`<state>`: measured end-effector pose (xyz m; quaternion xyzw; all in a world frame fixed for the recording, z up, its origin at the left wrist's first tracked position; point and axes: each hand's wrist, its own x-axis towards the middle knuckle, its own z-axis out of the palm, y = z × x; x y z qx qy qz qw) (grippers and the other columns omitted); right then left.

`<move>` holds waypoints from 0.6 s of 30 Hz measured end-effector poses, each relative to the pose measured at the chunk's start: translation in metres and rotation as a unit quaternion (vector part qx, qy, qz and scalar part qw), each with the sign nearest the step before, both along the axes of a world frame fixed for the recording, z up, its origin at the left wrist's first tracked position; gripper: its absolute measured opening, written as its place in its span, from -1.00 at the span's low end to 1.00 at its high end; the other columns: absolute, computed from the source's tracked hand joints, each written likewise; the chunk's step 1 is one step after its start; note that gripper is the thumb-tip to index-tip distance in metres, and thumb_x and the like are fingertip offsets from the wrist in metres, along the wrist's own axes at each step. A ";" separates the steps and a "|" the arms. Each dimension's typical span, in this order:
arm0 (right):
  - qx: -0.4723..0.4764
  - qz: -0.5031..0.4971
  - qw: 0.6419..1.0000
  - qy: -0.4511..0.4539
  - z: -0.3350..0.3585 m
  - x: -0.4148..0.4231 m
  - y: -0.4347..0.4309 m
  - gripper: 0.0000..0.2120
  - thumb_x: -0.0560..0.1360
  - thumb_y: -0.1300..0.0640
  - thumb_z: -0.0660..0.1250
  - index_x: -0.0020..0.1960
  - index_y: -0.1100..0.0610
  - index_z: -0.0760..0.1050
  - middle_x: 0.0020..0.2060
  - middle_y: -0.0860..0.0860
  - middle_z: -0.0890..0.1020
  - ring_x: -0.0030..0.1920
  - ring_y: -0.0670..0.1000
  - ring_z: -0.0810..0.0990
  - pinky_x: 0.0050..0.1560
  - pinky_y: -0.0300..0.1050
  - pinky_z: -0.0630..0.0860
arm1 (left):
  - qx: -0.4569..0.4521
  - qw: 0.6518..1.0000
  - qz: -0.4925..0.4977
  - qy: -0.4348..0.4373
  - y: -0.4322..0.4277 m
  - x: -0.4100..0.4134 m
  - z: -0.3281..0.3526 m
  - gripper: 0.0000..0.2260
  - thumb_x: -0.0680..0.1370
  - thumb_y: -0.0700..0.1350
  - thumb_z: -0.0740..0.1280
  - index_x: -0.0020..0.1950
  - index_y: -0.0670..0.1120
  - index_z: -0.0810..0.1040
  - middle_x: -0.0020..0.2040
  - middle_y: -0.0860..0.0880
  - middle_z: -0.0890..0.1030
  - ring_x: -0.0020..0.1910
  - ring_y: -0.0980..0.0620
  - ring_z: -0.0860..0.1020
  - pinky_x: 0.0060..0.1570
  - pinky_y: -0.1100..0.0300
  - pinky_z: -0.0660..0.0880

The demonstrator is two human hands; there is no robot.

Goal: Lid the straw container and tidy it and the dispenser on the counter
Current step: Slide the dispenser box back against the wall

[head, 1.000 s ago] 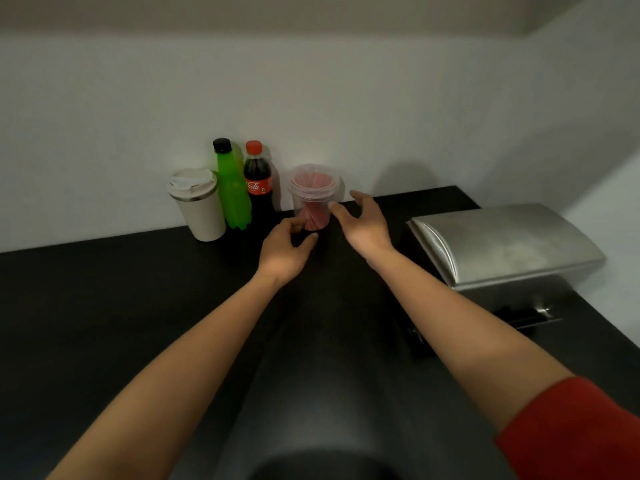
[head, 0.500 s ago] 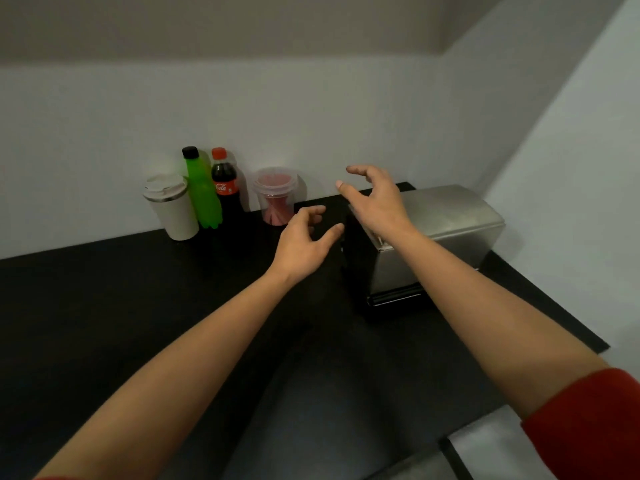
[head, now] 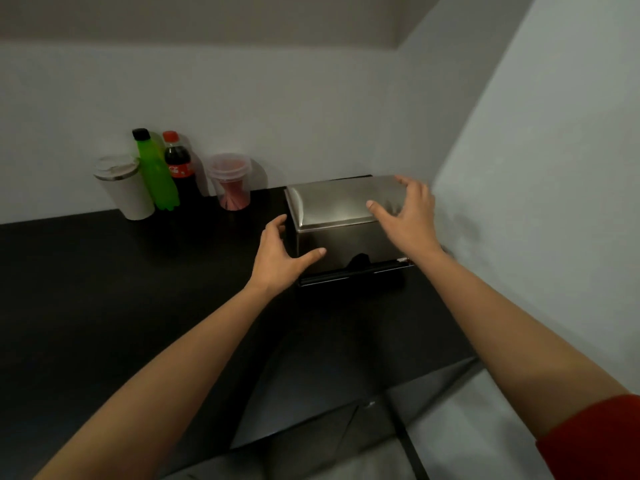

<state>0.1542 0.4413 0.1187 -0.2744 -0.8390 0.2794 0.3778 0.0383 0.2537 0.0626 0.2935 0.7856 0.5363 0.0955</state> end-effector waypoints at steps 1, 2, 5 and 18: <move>0.000 -0.002 1.000 -0.018 -0.005 0.007 0.007 -0.34 0.38 -0.11 0.40 0.35 0.14 0.27 0.28 0.11 0.35 0.30 0.09 0.28 0.28 -0.08 0.22 | -0.001 1.000 0.009 -0.006 0.002 0.004 -0.004 -0.09 0.30 0.10 0.53 0.50 0.00 0.09 0.46 -0.08 0.26 0.41 -0.03 0.30 0.33 0.01 0.35; -0.005 -0.002 1.000 -0.031 -0.011 0.014 0.013 -0.29 0.37 -0.12 0.41 0.38 0.16 0.24 0.30 0.13 0.32 0.32 0.11 0.27 0.30 -0.05 0.22 | -0.001 1.000 0.018 -0.012 0.004 0.007 -0.008 -0.08 0.30 0.09 0.54 0.50 0.01 0.08 0.47 -0.08 0.26 0.41 -0.04 0.29 0.34 0.00 0.35; -0.029 -0.006 0.998 -0.054 -0.028 0.031 0.028 -0.17 0.35 -0.15 0.42 0.44 0.18 0.14 0.36 0.16 0.26 0.38 0.14 0.21 0.39 0.06 0.20 | -0.009 0.999 0.029 -0.032 0.010 0.014 -0.017 -0.04 0.28 0.06 0.56 0.50 0.06 0.02 0.48 -0.09 0.24 0.44 -0.07 0.27 0.36 -0.05 0.33; -0.210 0.071 0.968 -0.117 -0.089 0.044 0.072 -0.02 0.21 0.08 0.59 0.46 0.14 0.11 0.41 0.12 0.30 0.41 0.09 0.27 0.41 0.08 0.26 | -0.020 0.998 0.026 -0.052 0.029 0.020 -0.050 0.06 0.23 -0.15 0.61 0.51 0.05 -0.04 0.44 -0.04 0.30 0.42 -0.02 0.31 0.38 0.01 0.31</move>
